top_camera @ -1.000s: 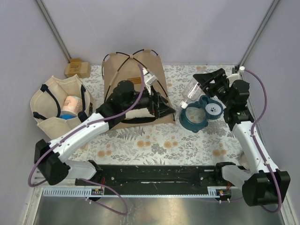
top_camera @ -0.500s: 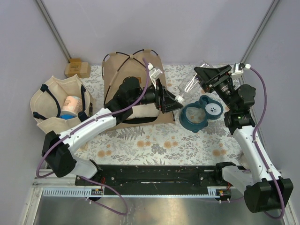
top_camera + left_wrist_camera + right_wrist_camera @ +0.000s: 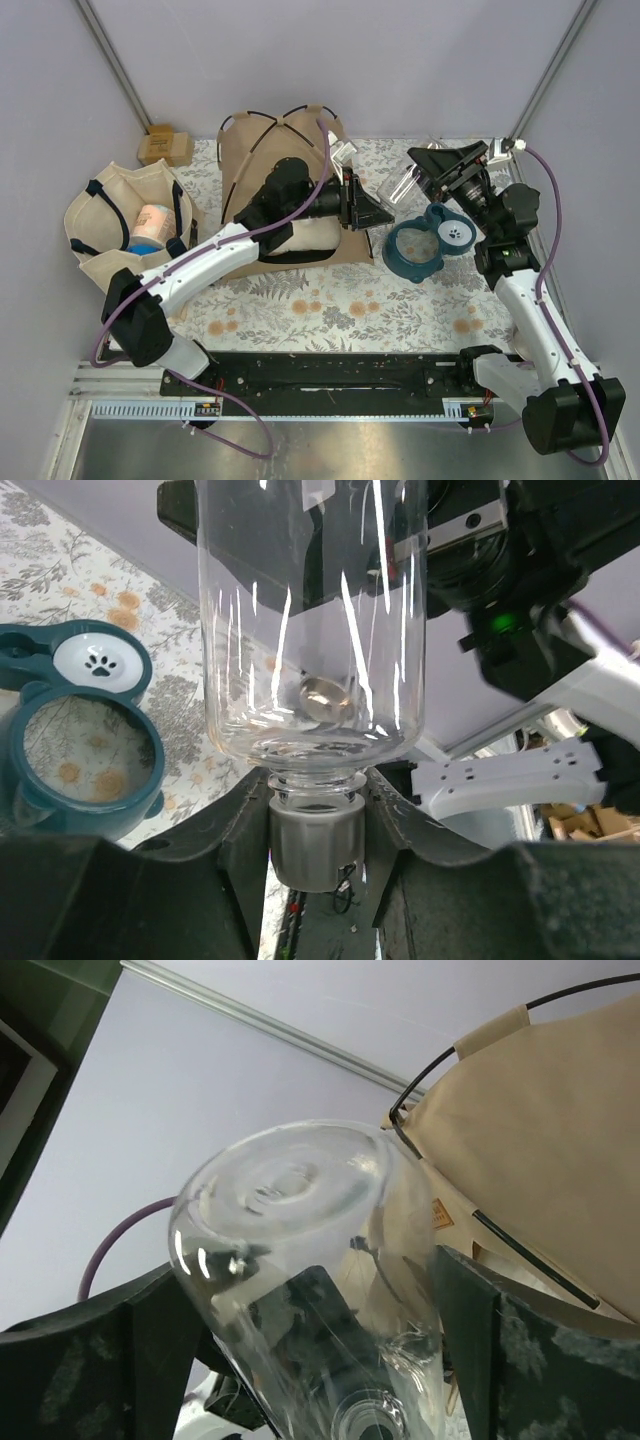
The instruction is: Set up the pet tent
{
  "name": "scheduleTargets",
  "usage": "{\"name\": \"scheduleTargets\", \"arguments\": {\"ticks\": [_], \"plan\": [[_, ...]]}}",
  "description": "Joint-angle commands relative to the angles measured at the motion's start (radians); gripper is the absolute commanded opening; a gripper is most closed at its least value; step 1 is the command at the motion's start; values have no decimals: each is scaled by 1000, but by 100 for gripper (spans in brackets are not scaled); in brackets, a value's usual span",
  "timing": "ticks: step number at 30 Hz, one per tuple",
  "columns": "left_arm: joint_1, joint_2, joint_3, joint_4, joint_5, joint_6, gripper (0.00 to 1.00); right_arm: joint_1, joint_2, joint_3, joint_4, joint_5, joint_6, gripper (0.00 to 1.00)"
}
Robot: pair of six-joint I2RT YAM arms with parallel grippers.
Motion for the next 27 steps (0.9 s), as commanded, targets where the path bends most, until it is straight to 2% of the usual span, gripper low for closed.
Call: {"name": "scheduleTargets", "arguments": {"ticks": [1,6,8,10,13,21,27], "plan": [[-8,-37,33,-44,37,157,0,15,-53,30,-85,-30,-92,100],[-8,-116,39,-304,-7,528,0,12,-99,156,-359,4,-314,99],[-7,-148,47,-418,-49,668,0,11,-93,228,-476,-49,-388,100],[-1,-178,48,-484,-58,741,0,9,-61,329,-629,-109,-474,99],[10,-208,45,-538,-40,802,0,9,-16,437,-814,-178,-562,99],[21,-214,38,-527,-34,793,0,7,-10,443,-842,-315,-571,100],[31,-220,39,-504,-29,782,0,7,-1,448,-940,-341,-657,100]]}}
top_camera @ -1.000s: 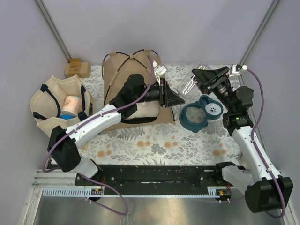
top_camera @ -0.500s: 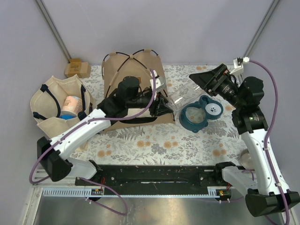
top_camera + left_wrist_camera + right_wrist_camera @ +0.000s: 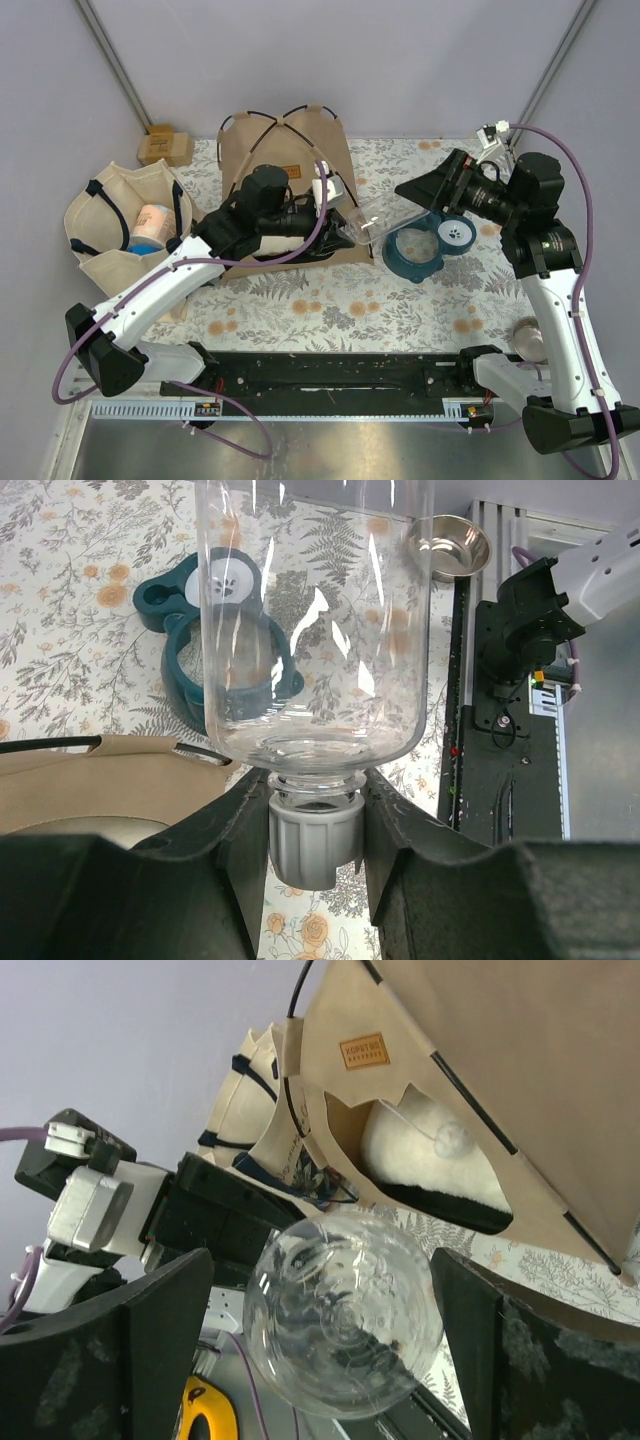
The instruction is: Set up the pet tent
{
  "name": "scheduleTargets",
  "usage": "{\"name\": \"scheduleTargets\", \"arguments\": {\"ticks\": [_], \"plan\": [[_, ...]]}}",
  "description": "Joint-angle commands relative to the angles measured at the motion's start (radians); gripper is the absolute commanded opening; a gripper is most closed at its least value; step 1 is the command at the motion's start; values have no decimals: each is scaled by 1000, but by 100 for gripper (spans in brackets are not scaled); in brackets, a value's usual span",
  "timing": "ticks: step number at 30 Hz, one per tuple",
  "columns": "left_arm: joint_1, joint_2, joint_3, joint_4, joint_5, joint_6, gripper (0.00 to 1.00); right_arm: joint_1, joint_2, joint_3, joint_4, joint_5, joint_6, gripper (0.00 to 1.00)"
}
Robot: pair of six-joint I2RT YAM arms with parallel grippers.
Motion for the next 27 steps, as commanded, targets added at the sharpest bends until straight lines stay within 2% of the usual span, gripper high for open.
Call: {"name": "scheduleTargets", "arguments": {"ticks": [1,4,7,9,11,13,16,18,21,27], "plan": [[23,-10,28,64,-10,5,0,5,3,21,-91,-96,-70,100],[34,-16,24,73,-8,1,0,5,6,10,-103,-91,-74,93],[40,-18,19,78,1,-6,0,5,7,19,-100,-69,-61,72],[43,-18,14,76,10,-7,0,5,1,22,-83,-41,-57,68],[44,-18,13,76,25,-4,0,5,1,29,-82,-10,-61,71],[43,-18,11,79,45,-4,0,5,12,33,-74,-10,-57,85],[44,-16,11,73,56,-1,0,3,26,19,-45,-21,-41,96],[46,-16,10,68,62,5,0,5,30,9,-23,-25,-31,96],[46,-16,20,41,68,28,0,5,35,-17,39,-39,15,85],[49,-1,36,4,93,47,0,5,46,-59,115,-76,64,86]]}}
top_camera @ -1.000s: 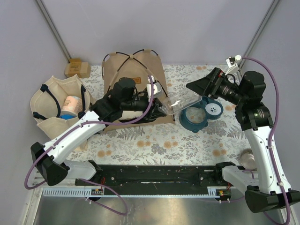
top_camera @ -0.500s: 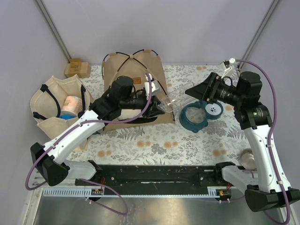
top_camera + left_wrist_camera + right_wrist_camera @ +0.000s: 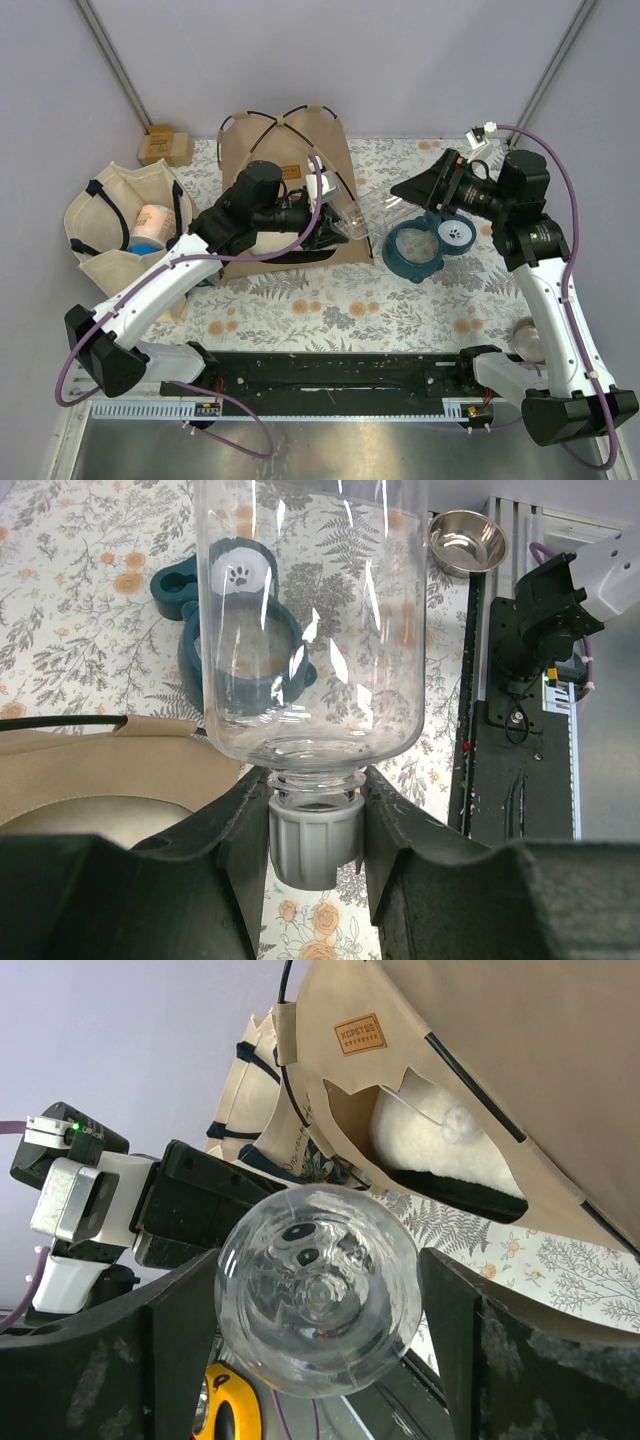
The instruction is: Set up the pet tent
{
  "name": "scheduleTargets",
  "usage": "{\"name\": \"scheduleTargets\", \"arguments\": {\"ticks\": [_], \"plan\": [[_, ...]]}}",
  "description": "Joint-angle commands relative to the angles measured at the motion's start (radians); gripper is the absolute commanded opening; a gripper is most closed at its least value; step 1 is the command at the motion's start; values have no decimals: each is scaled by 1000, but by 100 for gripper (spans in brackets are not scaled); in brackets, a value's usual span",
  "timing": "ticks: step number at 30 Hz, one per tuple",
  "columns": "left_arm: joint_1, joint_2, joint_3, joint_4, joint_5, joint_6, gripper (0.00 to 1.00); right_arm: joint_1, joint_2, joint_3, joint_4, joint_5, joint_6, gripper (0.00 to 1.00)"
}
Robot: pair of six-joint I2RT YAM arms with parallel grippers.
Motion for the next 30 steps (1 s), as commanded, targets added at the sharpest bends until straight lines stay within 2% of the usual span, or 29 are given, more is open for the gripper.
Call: {"name": "scheduleTargets", "arguments": {"ticks": [1,3,4,8,9,11,12,13,14,17,20,24,30], "plan": [[4,-1,36,11,73,33,0,4,6,-17,97,-28,41,86],[7,4,38,5,87,36,0,4,12,-16,97,-34,41,85],[7,5,41,5,94,36,0,4,12,-16,97,-35,39,81],[10,8,48,9,55,18,0,4,24,-10,78,-31,35,55],[10,8,47,12,44,11,5,4,23,-5,64,-25,30,49],[19,4,42,28,36,-1,19,4,27,12,37,-14,12,40],[21,1,41,37,30,-8,35,4,30,22,9,-2,-4,38],[24,-4,36,46,22,-18,56,4,33,39,-20,14,-23,37],[28,-10,30,57,12,-25,71,5,41,64,-66,32,-52,36],[37,-36,7,90,-36,-45,99,4,69,171,-274,173,-189,34],[56,-70,-13,103,-60,-53,99,2,107,295,-480,390,-307,34],[83,-121,-48,120,-65,-65,99,1,157,461,-656,630,-416,34],[97,-164,-70,118,-67,-81,99,1,253,556,-721,906,-462,33]]}}
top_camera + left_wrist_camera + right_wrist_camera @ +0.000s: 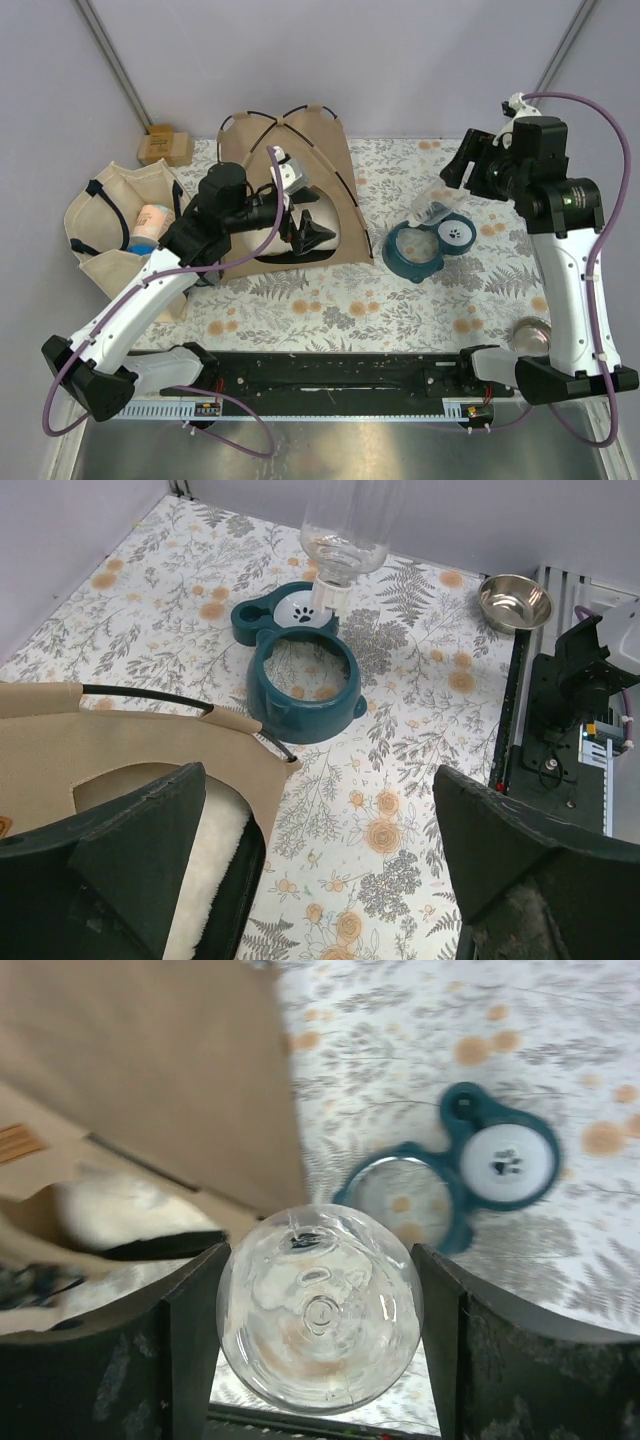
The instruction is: Set up the pet tent
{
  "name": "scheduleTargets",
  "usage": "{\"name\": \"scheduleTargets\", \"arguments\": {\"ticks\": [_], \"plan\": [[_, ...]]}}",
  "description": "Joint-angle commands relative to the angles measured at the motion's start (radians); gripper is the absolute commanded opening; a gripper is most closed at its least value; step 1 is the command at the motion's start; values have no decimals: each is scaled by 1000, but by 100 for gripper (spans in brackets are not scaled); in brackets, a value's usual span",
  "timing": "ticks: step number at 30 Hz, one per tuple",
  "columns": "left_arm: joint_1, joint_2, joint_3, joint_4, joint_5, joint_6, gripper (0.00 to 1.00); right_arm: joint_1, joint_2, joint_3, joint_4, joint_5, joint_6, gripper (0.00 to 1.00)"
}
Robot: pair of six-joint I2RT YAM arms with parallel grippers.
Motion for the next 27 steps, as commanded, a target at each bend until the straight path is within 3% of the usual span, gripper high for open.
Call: {"name": "scheduleTargets", "arguments": {"ticks": [1,9,16,27], "plan": [[7,-39,-15,61,-13,-21,99,1,67,47,-75,307,-73,32],[5,-71,-43,83,-4,-62,99,1,159,-167,283,439,-56,24],[8,-94,-65,81,-7,-84,99,2,268,-246,517,559,-54,18],[15,-92,-68,60,-32,-84,99,2,432,-189,555,594,-74,18]]}}
